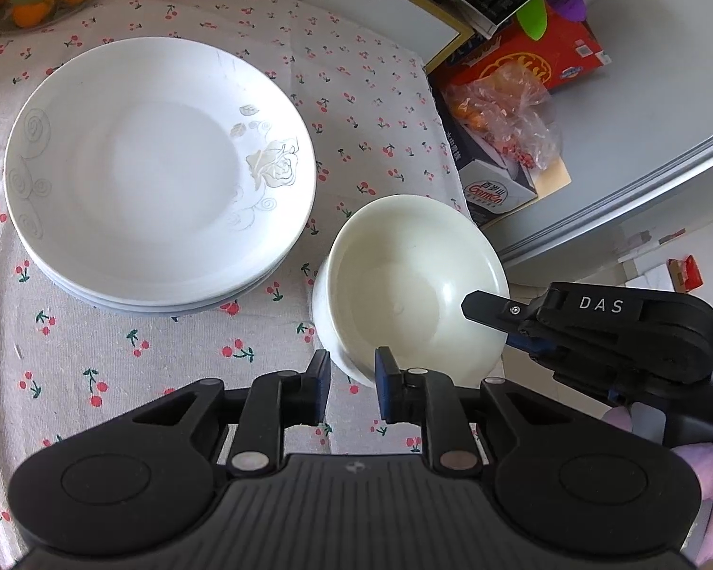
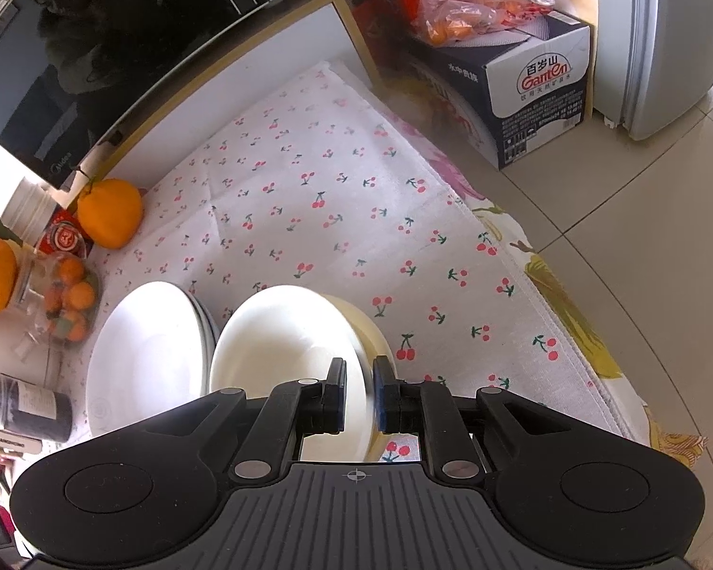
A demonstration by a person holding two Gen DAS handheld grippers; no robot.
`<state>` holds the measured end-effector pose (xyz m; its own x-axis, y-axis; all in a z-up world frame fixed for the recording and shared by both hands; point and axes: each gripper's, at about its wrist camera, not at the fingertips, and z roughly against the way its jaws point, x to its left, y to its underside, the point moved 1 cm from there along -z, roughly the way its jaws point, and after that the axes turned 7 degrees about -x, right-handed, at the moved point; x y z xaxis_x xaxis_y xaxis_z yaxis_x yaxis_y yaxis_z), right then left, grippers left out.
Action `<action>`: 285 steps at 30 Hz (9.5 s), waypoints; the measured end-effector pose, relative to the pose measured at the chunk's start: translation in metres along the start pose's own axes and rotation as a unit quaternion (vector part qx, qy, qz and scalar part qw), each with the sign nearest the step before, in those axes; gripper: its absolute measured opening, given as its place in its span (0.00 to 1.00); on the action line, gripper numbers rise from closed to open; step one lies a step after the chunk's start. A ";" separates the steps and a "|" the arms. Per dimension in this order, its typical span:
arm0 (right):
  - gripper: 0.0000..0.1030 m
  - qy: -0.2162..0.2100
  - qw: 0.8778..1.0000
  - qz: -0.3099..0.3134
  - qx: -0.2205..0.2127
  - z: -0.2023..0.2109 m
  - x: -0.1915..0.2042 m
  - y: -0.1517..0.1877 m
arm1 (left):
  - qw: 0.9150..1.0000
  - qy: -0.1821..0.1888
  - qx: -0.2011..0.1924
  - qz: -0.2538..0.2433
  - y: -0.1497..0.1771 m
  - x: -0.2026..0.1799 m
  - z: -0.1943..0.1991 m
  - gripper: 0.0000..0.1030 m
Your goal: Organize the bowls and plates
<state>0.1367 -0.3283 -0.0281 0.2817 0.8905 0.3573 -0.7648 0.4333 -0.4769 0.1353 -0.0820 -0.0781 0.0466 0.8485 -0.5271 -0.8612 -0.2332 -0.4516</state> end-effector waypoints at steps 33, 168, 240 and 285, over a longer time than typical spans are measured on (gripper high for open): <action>0.74 -0.030 0.991 0.108 -0.073 0.013 -0.003 0.002 | 0.974 -0.002 -0.056 -0.218 0.030 -0.007 0.004 0.90; 0.17 -0.116 0.993 -0.014 -0.004 -0.063 0.115 0.025 | 0.971 -0.042 -0.081 -0.222 -0.021 0.056 0.035 0.59; 0.79 -0.041 0.983 0.177 -0.001 0.027 0.087 0.093 | 0.965 -0.221 -0.089 -0.114 0.035 0.063 0.106 0.99; 0.84 -0.014 0.973 0.229 -0.030 0.030 0.105 0.113 | 0.955 -0.261 -0.086 -0.108 0.041 0.058 0.107 0.99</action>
<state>0.0629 -0.1898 -0.0199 -0.0969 0.9883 0.1178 -0.7714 0.0001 -0.6363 0.0489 0.0088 -0.0502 -0.0829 0.9966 0.0024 -0.7620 -0.0618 -0.6446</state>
